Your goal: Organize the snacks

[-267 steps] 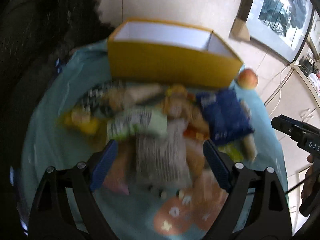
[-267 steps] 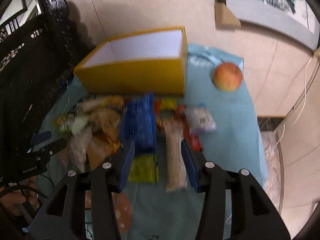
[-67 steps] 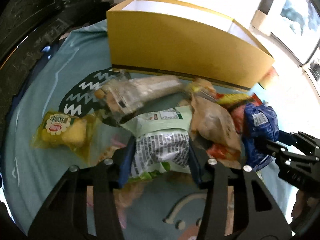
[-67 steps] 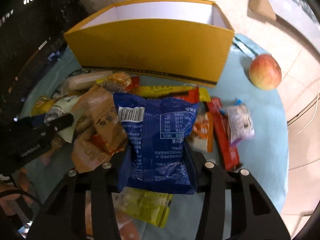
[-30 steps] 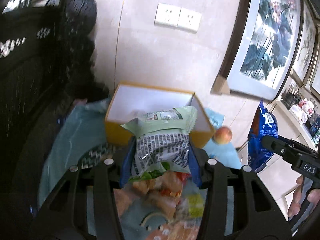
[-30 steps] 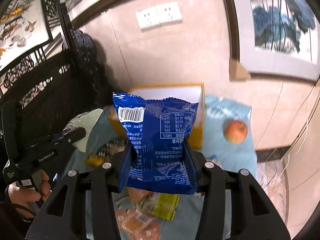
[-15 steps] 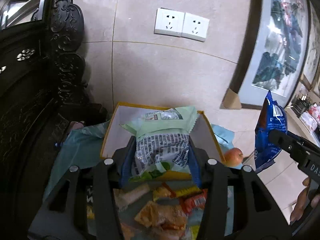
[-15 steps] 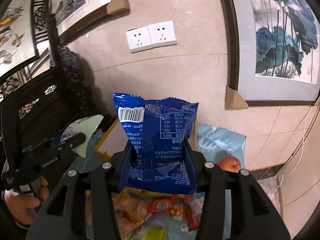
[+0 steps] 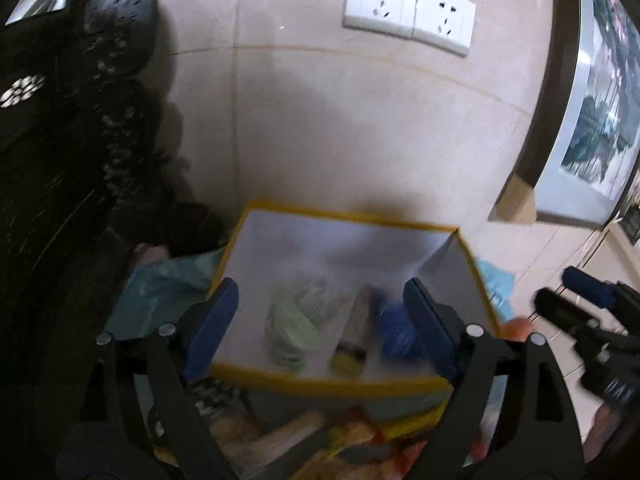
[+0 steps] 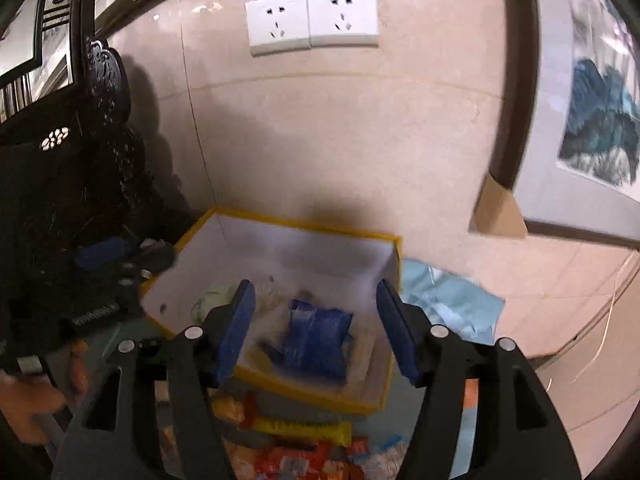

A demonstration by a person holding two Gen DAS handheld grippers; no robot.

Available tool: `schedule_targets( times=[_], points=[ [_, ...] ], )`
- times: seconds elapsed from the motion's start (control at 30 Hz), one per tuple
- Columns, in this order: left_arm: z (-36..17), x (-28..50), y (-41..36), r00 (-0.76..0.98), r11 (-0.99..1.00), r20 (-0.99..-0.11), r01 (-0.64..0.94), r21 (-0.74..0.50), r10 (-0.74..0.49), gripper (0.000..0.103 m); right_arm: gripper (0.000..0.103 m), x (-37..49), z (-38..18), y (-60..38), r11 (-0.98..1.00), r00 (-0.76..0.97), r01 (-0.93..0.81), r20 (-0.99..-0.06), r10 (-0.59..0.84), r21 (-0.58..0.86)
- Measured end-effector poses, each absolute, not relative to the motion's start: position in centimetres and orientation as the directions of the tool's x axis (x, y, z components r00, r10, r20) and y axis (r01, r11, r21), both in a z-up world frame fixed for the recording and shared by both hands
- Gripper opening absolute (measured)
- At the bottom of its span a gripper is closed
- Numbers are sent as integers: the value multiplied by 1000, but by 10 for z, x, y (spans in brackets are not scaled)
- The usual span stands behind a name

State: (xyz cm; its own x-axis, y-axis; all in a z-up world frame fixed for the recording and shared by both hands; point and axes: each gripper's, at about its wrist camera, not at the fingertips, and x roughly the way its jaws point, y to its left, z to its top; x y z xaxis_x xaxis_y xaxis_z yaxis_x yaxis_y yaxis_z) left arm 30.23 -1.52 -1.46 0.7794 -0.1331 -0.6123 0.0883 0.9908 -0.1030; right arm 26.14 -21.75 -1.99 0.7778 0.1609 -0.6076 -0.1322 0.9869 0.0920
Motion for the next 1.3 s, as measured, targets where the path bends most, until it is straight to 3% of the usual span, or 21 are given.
schedule_targets(
  times=[0.23,0.57,0.83,1.23,1.3],
  points=[
    [-57,234,22,716,983,-687,-3,-185,-127,88,65,195,-75,-247,983,703,-56,-692,165,177],
    [-148,137,55,590,994,-803,-1,-108,-87,88,65,123,-161,-253,980,570,28,-809,146,197],
    [-174,128,57,556,999,-830,23,-47,-52,88,65,100,-180,-200,977,507,-109,-835,215,185],
    [-189,134,44,556,996,-831,82,33,-18,90,68,119,-208,-134,981,444,-180,-884,149,76],
    [-196,140,41,538,994,-843,86,60,4,93,73,123,-220,-123,982,423,-183,-899,111,35]
  ],
)
